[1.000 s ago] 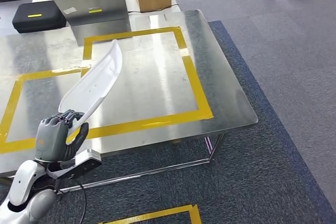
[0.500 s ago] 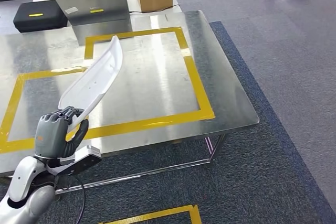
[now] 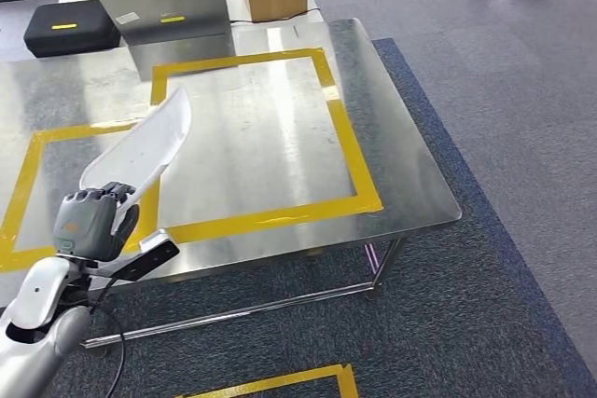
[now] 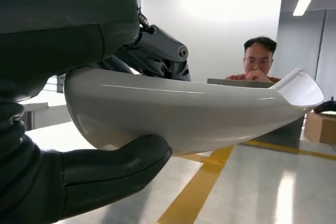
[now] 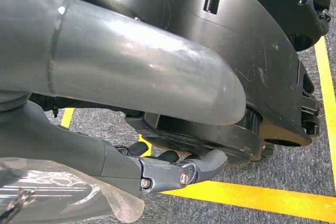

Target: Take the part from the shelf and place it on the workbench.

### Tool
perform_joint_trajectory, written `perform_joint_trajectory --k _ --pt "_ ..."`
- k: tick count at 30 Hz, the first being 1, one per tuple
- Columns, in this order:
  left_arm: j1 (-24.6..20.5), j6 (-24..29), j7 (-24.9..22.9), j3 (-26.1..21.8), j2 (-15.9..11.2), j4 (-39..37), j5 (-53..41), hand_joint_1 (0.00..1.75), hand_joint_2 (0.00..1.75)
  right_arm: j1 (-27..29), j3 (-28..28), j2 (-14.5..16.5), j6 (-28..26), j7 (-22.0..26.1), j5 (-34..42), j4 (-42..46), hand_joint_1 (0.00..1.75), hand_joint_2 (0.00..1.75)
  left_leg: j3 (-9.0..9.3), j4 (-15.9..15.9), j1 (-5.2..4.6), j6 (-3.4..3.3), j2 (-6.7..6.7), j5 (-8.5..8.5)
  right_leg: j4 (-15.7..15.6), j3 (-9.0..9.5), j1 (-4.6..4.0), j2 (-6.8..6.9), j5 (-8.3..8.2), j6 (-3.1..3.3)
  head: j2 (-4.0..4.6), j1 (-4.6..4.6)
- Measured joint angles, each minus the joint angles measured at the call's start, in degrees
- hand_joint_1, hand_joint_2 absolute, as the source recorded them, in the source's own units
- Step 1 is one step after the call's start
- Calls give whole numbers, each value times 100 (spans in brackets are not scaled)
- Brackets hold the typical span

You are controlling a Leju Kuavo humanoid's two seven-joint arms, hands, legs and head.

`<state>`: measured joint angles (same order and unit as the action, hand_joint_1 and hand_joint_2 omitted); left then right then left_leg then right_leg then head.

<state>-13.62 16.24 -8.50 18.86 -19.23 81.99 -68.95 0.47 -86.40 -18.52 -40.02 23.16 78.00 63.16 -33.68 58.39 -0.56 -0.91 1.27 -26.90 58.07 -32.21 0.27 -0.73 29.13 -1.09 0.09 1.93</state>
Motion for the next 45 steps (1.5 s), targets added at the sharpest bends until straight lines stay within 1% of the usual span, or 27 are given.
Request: perform_joint_trajectory --k 3,9,15,18,21,24,28,31,34,41,45 --pt "-179 -40 -168 -52 -41 -375 -183 175 175 -25 0 21 49 -65 -28 -49 0 0 0 0 0 0 0 0 0 -1 -1 -2 0 0 0 0" --pt "-548 10 -259 -135 -104 -1154 -420 175 175 -57 1 60 198 -143 -111 -193 0 0 0 0 1 0 0 0 0 0 -3 -1 0 0 0 1" --pt "-980 100 -628 -141 -198 -1989 -934 175 175 -92 1 119 467 -226 -273 -452 0 0 0 0 1 0 0 0 0 1 -3 -3 0 0 0 2" --pt "-1215 55 -824 -154 -267 -2482 -1145 175 175 -119 0 169 624 -262 -344 -641 0 0 1 0 1 1 -1 0 0 2 -3 -6 0 0 0 1" --pt "-1331 22 -875 -210 -330 -2885 -1179 175 175 -134 2 212 724 -278 -371 -789 0 0 1 0 2 1 -1 0 0 1 -4 -7 0 1 0 0" --pt "-1398 -200 -911 -260 -358 -3211 -1182 175 175 -146 2 233 753 -314 -412 -864 0 0 1 0 2 1 -1 0 0 1 -4 -5 0 1 0 1" --pt "-1512 -536 -907 -274 -367 -3541 -1103 175 175 -159 2 249 764 -360 -464 -923 0 0 1 -1 2 1 -1 0 0 3 -3 -2 1 1 0 1" --pt "-1611 -686 -713 -279 -366 -3692 -885 175 175 -169 2 265 773 -371 -461 -957 0 0 3 -1 1 1 -1 0 0 7 -2 -1 1 1 0 0" --pt "-1665 -723 -503 -282 -366 -3767 -669 175 175 -170 2 276 774 -369 -454 -980 0 0 9 -1 1 1 0 0 0 12 -2 1 1 1 0 0" --pt "-1689 -707 -413 -290 -367 -3826 -575 175 175 -169 2 280 772 -363 -448 -985 0 0 16 -1 1 1 0 1 0 20 -2 3 0 1 0 1" --pt "-1677 -579 -225 -283 -366 -3831 -358 0 175 -168 2 280 757 -355 -444 -985 0 0 16 -1 1 1 0 1 0 21 -2 3 0 1 0 0"
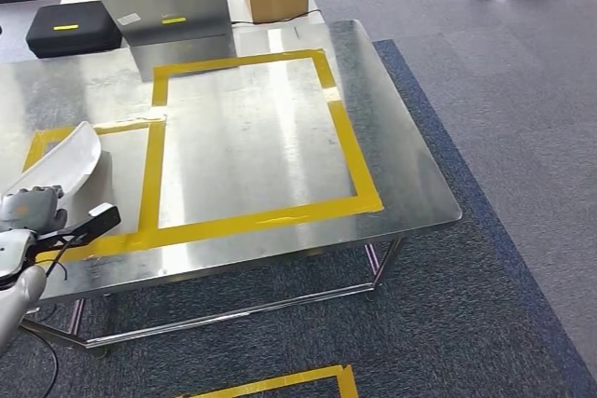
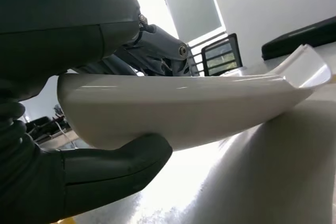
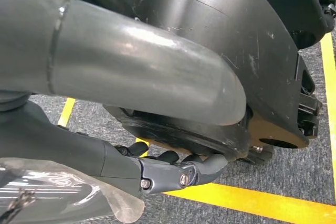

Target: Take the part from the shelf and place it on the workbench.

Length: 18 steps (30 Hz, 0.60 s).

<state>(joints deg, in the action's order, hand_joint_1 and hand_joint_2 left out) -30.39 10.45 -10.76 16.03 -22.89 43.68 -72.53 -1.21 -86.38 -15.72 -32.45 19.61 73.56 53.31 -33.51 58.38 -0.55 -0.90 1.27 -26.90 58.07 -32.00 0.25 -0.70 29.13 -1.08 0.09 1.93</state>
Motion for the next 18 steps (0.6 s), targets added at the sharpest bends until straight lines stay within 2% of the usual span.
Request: perform_joint_trajectory --k 4,9,18 --pt "82 146 206 27 24 20 298 0 0 6 0 0 -30 2 13 1 0 0 -1 0 0 0 -1 0 0 -4 0 -5 0 0 0 3" --pt "211 280 434 43 47 207 670 0 0 5 0 0 -114 2 82 35 0 0 -2 1 0 0 -1 -1 -1 -5 2 -4 0 0 0 2" --pt "379 277 445 174 49 655 721 0 0 5 0 -2 -245 -18 99 146 0 0 -4 0 0 -1 -1 -2 -2 -6 3 -4 0 0 0 2"
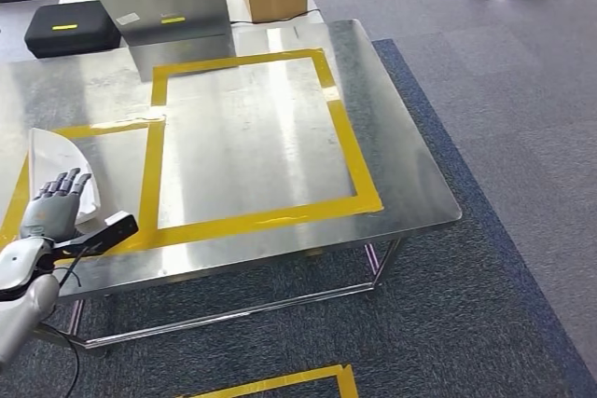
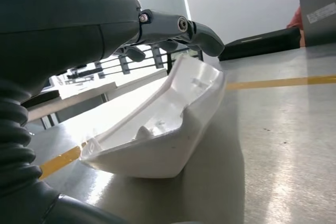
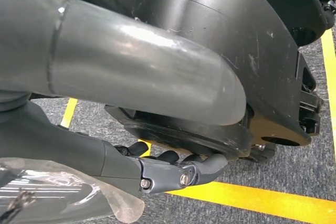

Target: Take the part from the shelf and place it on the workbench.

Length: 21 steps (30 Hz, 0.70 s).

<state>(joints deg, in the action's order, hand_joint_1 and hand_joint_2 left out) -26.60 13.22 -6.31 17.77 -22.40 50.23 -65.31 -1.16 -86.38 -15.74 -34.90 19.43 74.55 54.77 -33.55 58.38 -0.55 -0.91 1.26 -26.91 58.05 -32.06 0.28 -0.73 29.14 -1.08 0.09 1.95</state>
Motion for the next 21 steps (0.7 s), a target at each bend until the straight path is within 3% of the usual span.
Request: perform_joint_trajectory --k 8,10,12,14,16,17,18,19,21 --pt "59 4 -31 35 -2 135 -15 0 0 -1 0 0 -19 -1 28 37 0 0 -7 44 -21 -48 1 -28 -19 9 23 0 -10 -29 0 -3" --pt "81 16 -36 35 -11 194 -13 0 0 -2 0 -1 -32 1 52 54 0 0 0 23 -18 -79 1 -3 -38 22 21 -2 -30 -63 0 -3" --pt "105 32 -36 35 -19 286 5 0 0 0 0 -3 -53 4 76 64 0 0 26 -63 17 -126 -13 67 15 -16 8 4 49 -103 0 5" --pt "137 40 -36 35 -18 381 39 0 0 3 0 -7 -82 14 89 79 0 0 29 -128 47 -158 -28 114 469 -223 0 14 373 -134 0 18" --pt "206 39 -36 35 -16 464 87 0 0 3 0 -12 -110 30 98 96 0 0 3 -128 49 -161 -37 128 1263 -551 0 16 738 -164 0 22" --pt "248 36 -36 35 -14 501 106 0 0 2 0 -15 -118 34 103 102 0 0 -4 -127 51 -154 -41 134 1527 -650 2 17 802 -177 0 20" --pt "283 33 -36 35 -11 531 122 0 0 0 0 -17 -120 37 108 106 0 0 -9 -125 55 -144 -44 140 1569 -643 5 17 747 -187 0 21" --pt "305 31 -36 35 -10 555 130 0 0 -3 0 -20 -121 34 112 109 0 0 -12 -120 64 -132 -44 147 1365 -520 13 18 590 -196 0 21" --pt "323 29 -36 32 -14 603 136 0 0 -1 0 -25 -122 21 121 110 0 0 -32 -92 77 -89 -34 154 563 -67 37 9 239 -219 0 24"
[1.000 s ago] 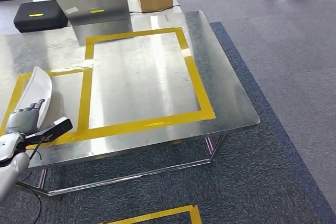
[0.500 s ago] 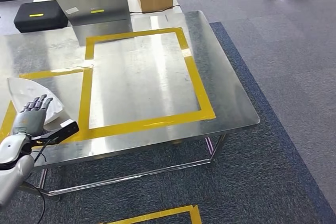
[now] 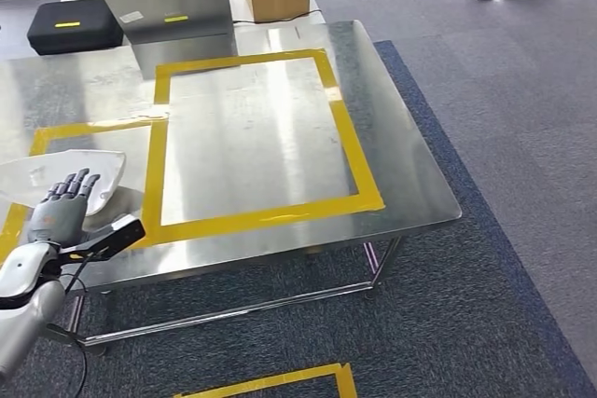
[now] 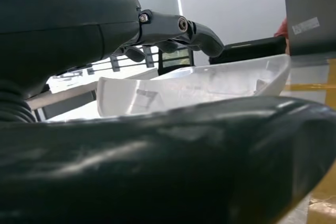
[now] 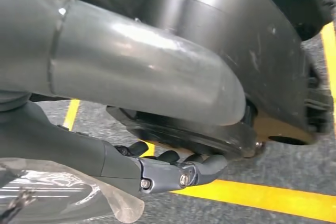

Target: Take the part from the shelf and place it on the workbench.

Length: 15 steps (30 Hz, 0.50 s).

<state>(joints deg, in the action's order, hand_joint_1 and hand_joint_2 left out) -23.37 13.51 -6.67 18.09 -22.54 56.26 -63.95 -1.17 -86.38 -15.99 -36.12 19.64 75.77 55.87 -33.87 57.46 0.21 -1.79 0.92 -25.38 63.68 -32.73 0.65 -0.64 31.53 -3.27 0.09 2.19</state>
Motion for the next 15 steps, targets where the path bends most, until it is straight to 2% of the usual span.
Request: perform_joint_trajectory --k 1,2,5,6,7,8,10,11,12,13,15 --pt "1 1 0 -4 -6 26 0 0 0 2 0 -2 -1 -4 2 8 0 0 -27 24 -2 34 9 8 -324 178 7 -16 -101 10 0 4" --pt "1 1 0 -8 -14 49 0 0 0 6 0 -4 -4 -6 3 17 0 0 -59 50 -10 74 19 21 -521 275 9 -30 -136 31 0 9" --pt "20 -3 0 -14 -37 92 11 0 0 8 -2 -5 -20 2 4 49 0 0 -145 95 -10 180 31 82 -574 215 1 -36 -178 183 0 16" --pt "39 -7 0 -15 -45 112 23 0 0 7 -3 -6 -29 4 11 60 0 0 -180 146 -2 210 21 22 -574 181 3 -27 -215 242 0 11" --pt "64 -12 0 -16 -52 144 41 0 0 6 -3 -7 -42 7 19 70 0 0 -238 294 7 238 10 -125 -580 143 7 -14 -254 299 0 5" --pt "92 -18 0 -20 -58 184 67 0 0 6 -3 -7 -57 10 30 82 0 0 -328 554 15 264 -2 -348 -585 99 9 0 -293 345 0 -2" --pt "158 -30 0 -28 -63 270 109 0 0 9 -2 -8 -82 13 56 93 0 0 -538 1294 22 297 -14 -834 -582 -4 -10 23 -368 391 0 -11" --pt "195 -36 0 -32 -63 303 125 0 0 10 -2 -8 -88 14 67 97 0 0 -589 1574 23 300 -15 -970 -578 -60 -22 31 -408 397 0 -11" --pt "230 -39 0 -36 -63 333 132 0 0 11 -2 -8 -92 14 75 103 0 0 -555 1681 23 292 -15 -998 -575 -117 -34 40 -448 400 0 -11" --pt "257 -41 0 -39 -66 361 137 0 0 11 -2 -8 -93 13 76 110 0 0 -409 1557 21 274 -16 -914 -572 -171 -46 48 -489 399 0 -10" --pt "277 -42 0 -49 -85 428 144 0 0 8 -2 -8 -98 13 79 130 0 0 130 805 3 204 -21 -648 -568 -255 -67 63 -567 385 0 -9"
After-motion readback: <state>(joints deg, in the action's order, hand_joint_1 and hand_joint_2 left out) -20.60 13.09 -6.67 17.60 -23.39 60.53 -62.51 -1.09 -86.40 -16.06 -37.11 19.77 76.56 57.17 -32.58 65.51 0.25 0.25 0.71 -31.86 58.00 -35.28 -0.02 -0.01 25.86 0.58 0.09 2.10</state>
